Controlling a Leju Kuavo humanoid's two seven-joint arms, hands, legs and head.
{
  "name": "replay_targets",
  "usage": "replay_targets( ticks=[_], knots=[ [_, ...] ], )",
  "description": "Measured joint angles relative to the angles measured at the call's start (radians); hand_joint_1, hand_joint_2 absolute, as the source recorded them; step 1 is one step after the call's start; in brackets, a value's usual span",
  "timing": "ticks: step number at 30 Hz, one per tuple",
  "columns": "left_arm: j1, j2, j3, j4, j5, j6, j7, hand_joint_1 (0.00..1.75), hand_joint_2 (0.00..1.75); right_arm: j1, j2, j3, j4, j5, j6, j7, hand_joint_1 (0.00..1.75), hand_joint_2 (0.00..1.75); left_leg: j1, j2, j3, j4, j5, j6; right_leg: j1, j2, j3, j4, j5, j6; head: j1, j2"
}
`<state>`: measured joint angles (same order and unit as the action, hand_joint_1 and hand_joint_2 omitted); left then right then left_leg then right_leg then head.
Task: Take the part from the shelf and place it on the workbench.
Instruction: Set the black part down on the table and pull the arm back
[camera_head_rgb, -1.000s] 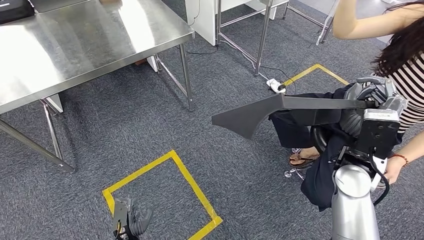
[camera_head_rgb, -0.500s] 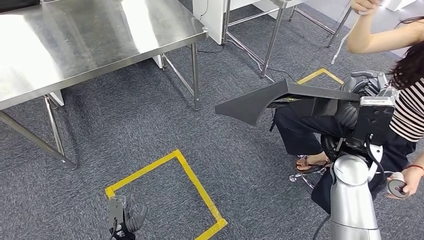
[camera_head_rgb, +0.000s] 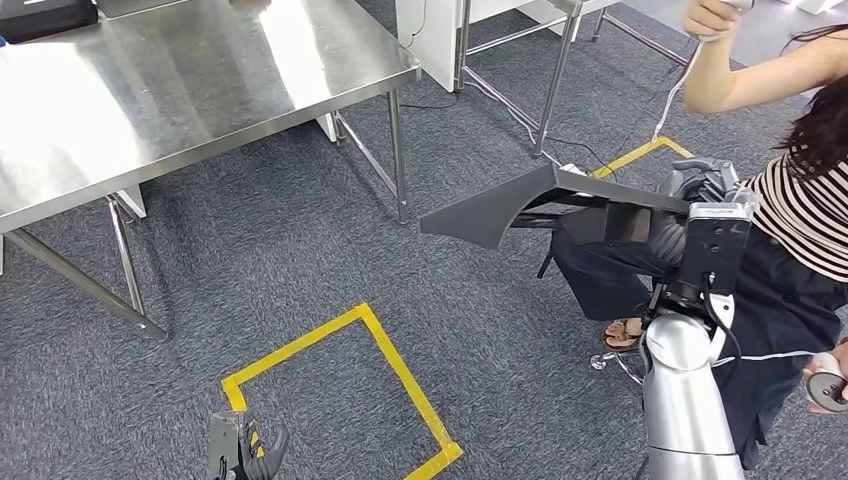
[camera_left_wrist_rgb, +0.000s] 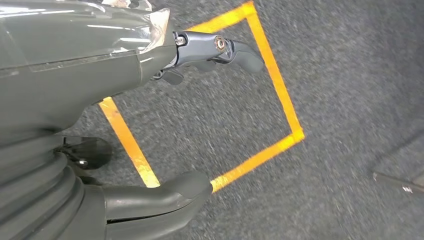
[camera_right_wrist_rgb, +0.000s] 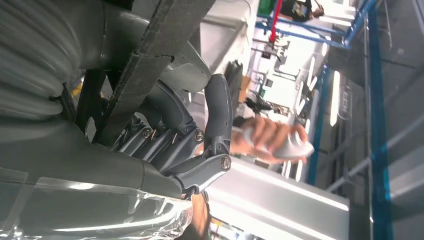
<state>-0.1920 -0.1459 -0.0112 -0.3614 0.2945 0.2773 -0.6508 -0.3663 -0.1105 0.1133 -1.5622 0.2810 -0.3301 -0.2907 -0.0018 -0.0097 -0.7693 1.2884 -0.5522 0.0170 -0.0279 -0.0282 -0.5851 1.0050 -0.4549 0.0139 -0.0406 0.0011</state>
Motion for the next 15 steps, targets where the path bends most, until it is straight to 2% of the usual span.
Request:
replay_targets(
  ticks=[1,2,3,5,6,7,9,10,11,12,14,15],
  knots=[
    [0.004,0.002,0.0,0.0,0.0,0.0,0.0,0.0,1.75,0.004,0.001,0.002,0.003,0.0,-0.001,0.0,1.75,1.75,0.005,0.003,-0.007,0.006,0.01,-0.004,-0.001,-0.004,0.001,0.0,-0.001,0.0,0.0,0.0],
    [0.006,0.003,0.0,0.0,0.0,0.0,0.0,0.0,1.75,0.007,0.003,0.003,0.005,0.0,-0.001,0.0,1.75,1.75,0.009,0.007,0.007,-0.029,0.037,-0.007,-0.003,-0.009,0.002,0.0,-0.003,0.001,-0.001,0.0],
    [0.008,0.004,0.001,0.0,0.0,0.0,0.0,0.0,1.75,0.009,0.004,0.004,0.006,0.0,-0.002,0.0,1.75,1.75,0.012,0.017,0.039,-0.095,0.074,-0.009,-0.005,-0.013,0.005,0.0,-0.005,0.004,-0.002,0.0],
    [0.007,0.006,0.001,0.0,0.0,-0.001,0.0,0.0,1.75,0.011,0.004,0.006,0.007,0.0,-0.003,0.0,1.75,1.75,0.01,0.043,0.106,-0.223,0.119,-0.008,-0.002,-0.022,0.012,0.0,-0.011,0.013,-0.004,0.0],
    [0.007,0.007,0.001,0.0,0.0,-0.002,0.0,0.0,1.75,0.011,0.004,0.007,0.007,0.0,-0.004,0.0,1.75,1.75,0.007,0.05,0.125,-0.258,0.124,-0.004,0.0,-0.027,0.014,0.0,-0.014,0.019,-0.005,0.0],
    [0.008,0.008,0.001,0.0,0.001,-0.002,0.0,0.0,1.75,0.012,0.004,0.007,0.007,0.0,-0.005,0.0,1.75,1.75,0.003,0.049,0.13,-0.268,0.12,0.001,0.002,-0.032,0.017,-0.001,-0.016,0.025,-0.005,0.0],
    [0.011,0.009,0.001,0.0,0.002,-0.003,-0.001,0.0,1.75,0.015,0.005,0.007,0.007,-0.001,-0.007,0.0,1.75,1.75,0.002,0.031,0.133,-0.271,0.122,0.017,-0.001,-0.042,0.02,-0.004,-0.02,0.036,-0.004,0.0],
    [0.012,0.01,0.001,0.0,0.002,-0.003,-0.002,0.0,1.75,0.016,0.006,0.008,0.006,-0.001,-0.008,0.0,1.75,1.75,0.004,0.023,0.138,-0.275,0.125,0.025,-0.003,-0.037,0.018,0.005,-0.028,0.038,-0.003,0.0],
    [0.012,0.01,0.001,0.0,0.001,-0.004,-0.002,0.0,1.75,0.017,0.007,0.008,0.006,0.0,-0.009,0.0,1.75,1.75,0.006,0.016,0.143,-0.278,0.128,0.033,-0.004,-0.025,0.006,0.033,-0.043,0.038,0.0,0.0],
    [0.012,0.01,0.001,0.0,0.0,-0.004,-0.003,0.0,1.75,0.019,0.007,0.008,0.006,0.002,-0.011,0.001,1.75,1.75,0.008,0.008,0.148,-0.281,0.13,0.04,-0.004,-0.009,-0.02,0.084,-0.067,0.034,0.004,0.0],
    [0.011,0.01,0.001,0.0,-0.002,-0.005,-0.003,0.0,1.75,0.025,0.008,0.008,0.006,0.008,-0.014,0.004,1.75,1.75,0.004,-0.009,0.149,-0.281,0.13,0.047,0.0,0.016,-0.091,0.225,-0.118,0.024,0.01,0.0],
    [0.011,0.01,0.001,0.0,-0.003,-0.005,-0.002,0.0,1.75,0.03,0.009,0.008,0.006,0.011,-0.015,0.007,1.75,1.75,0.002,-0.02,0.149,-0.281,0.129,0.048,0.001,0.021,-0.123,0.279,-0.132,0.023,0.012,0.0]
  ],
)
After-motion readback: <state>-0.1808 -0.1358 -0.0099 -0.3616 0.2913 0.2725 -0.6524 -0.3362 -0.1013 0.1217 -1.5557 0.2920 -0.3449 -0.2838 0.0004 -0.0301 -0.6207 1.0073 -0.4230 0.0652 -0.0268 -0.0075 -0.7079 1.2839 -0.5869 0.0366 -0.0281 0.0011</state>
